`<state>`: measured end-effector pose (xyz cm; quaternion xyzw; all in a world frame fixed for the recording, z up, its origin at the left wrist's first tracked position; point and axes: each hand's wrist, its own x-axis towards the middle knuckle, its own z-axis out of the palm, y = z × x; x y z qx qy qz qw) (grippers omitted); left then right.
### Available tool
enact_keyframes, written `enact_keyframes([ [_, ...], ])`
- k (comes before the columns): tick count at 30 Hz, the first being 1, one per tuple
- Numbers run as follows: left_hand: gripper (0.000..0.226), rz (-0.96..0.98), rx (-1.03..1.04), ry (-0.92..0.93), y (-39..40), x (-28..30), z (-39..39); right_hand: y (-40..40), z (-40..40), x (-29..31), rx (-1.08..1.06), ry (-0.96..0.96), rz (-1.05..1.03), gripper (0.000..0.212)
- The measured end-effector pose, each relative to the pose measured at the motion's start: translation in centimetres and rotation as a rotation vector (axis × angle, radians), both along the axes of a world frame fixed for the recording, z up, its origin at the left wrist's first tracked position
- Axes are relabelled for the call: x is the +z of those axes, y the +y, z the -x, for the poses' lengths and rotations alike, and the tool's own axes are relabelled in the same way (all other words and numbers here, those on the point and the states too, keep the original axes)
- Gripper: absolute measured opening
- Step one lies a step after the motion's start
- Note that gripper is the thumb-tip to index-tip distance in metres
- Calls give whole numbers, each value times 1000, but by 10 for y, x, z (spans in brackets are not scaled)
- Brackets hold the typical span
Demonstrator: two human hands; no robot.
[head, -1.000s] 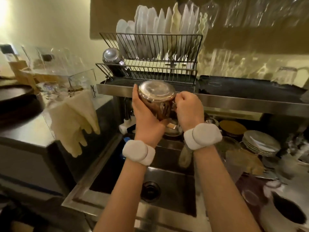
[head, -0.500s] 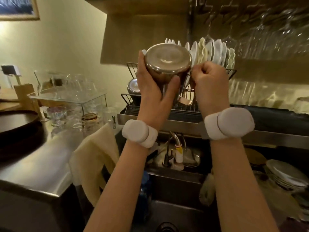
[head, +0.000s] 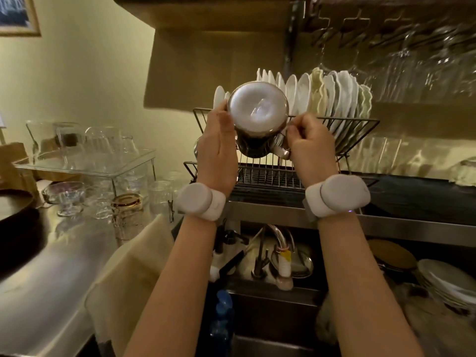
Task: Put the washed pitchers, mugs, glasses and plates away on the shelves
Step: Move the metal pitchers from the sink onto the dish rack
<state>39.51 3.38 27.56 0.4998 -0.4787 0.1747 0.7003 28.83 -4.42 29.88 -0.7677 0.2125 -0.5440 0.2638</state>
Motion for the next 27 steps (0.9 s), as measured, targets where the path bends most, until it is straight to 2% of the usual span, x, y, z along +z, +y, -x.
enact_keyframes([
  [7,37,-86,87,19,-22,-10,-17,-21,-16,-15,-78,64,41,10],
  [11,36,-123,144,52,-32,-17,-24,-29,-23,-22,-132,105,49,11],
  [14,36,-173,158,58,-38,-18,-27,-35,-26,-25,-95,125,2,9],
  [27,40,-127,282,-6,-45,-25,-32,-42,-26,-23,-117,179,-24,10],
])
